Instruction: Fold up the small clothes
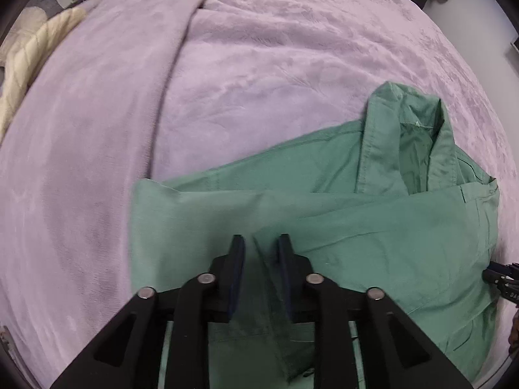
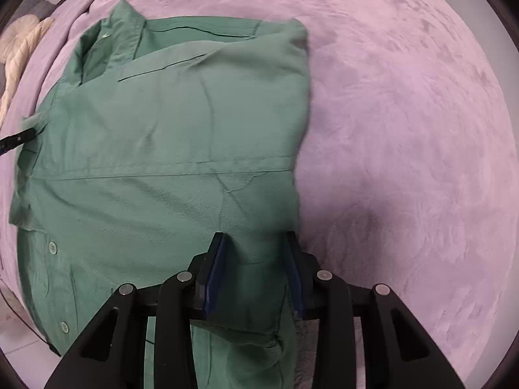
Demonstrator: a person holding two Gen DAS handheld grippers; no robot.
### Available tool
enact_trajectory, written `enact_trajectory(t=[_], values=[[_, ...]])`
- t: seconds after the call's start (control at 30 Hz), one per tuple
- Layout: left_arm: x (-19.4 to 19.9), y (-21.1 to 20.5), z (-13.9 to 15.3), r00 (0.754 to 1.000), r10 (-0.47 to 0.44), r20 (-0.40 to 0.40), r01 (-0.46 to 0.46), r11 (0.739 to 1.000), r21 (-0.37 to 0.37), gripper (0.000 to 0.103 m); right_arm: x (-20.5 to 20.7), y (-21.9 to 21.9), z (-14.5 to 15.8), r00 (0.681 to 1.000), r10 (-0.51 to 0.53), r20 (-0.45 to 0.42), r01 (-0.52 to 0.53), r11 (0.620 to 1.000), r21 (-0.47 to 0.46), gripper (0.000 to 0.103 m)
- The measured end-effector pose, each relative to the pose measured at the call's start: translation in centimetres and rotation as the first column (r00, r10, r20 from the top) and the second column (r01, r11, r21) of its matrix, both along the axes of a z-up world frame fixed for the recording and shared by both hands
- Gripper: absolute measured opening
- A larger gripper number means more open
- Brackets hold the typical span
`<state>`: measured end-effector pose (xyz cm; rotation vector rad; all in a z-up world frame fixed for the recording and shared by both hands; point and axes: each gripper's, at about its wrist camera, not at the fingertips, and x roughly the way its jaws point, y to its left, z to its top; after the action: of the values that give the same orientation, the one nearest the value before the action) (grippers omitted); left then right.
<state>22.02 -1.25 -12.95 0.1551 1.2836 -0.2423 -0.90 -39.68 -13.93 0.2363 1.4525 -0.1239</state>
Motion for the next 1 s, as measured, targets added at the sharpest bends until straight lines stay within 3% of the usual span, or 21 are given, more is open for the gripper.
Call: enact_trajectory(t=[0.07, 0.2, 0.37, 0.43, 0.5, 0.57, 0.6, 0.63, 0.7, 0.8, 0.9, 1.0], values=[[-0.3, 1.8, 1.3, 0.999, 0.017, 0.036, -0.019, 0.998, 0.058, 0.033, -0.3, -0.7, 0.3, 0.999, -0.036, 0.005, 0.036, 0.999, 0.011, 0.038], [-2.1, 4.3, 3.2, 1.0, 0.019, 0.016, -0.02, 0.999, 0.039, 0.033, -1.1, -1.4, 2.0, 0.996, -0.076, 0.041, 0.074, 0.996, 0.053, 0.038], [-5.6, 1.2, 3.0, 1.0, -0.015, -0.022, 0.014, 0.998, -0.054, 0.033, -1.9, 0.3, 5.1, 0.986, -0.092, 0.136, 0.073, 0.988, 0.139, 0.038], [-6.7, -0.7, 1.4, 0.998, -0.013, -0.065, 0.009, 0.998, -0.061, 0.033, -1.7, 1.5, 4.5, 0.988, -0.091, 0.128, 0.069, 0.984, 0.167, 0.038], [-7.9, -2.0, -1.0, 0.996, -0.012, -0.093, 0.012, 1.0, -0.007, 0.033, -1.8, 2.6, 3.0, 0.991, -0.088, 0.097, 0.07, 0.982, 0.175, 0.038], [-9.1, -2.0, -2.9, 0.993, -0.009, -0.114, 0.012, 1.0, 0.026, 0.039, -1.9, 3.3, 1.1, 0.994, -0.094, 0.05, 0.084, 0.98, 0.181, 0.038], [-9.6, -1.5, -3.1, 0.995, 0.001, -0.097, 0.001, 1.0, 0.026, 0.049, -2.3, 3.0, 0.3, 0.995, -0.099, 0.029, 0.092, 0.98, 0.179, 0.038], [-9.9, -1.1, -2.9, 0.996, 0.004, -0.087, -0.003, 1.0, 0.015, 0.053, -2.6, 3.2, -0.2, 0.994, -0.102, 0.028, 0.095, 0.979, 0.181, 0.038], [-10.2, -0.2, -2.2, 0.995, 0.014, -0.099, -0.015, 1.0, -0.013, 0.054, -2.8, 3.1, 0.1, 0.994, -0.11, 0.026, 0.103, 0.978, 0.182, 0.038], [-10.6, 0.6, -0.4, 0.996, 0.03, -0.089, -0.031, 0.999, -0.012, 0.054, -3.7, 2.6, 1.7, 0.991, -0.13, 0.027, 0.122, 0.974, 0.191, 0.043], [-11.6, 1.2, 1.7, 0.998, 0.04, -0.052, -0.04, 0.999, 0.007, 0.054, -4.4, 2.9, 3.3, 0.985, -0.168, 0.048, 0.153, 0.963, 0.222, 0.064], [-13.0, 1.8, 3.3, 0.998, 0.061, -0.033, -0.061, 0.998, 0.006, 0.054, -5.2, 3.4, 4.6, 0.979, -0.196, 0.061, 0.175, 0.951, 0.255, 0.065]])
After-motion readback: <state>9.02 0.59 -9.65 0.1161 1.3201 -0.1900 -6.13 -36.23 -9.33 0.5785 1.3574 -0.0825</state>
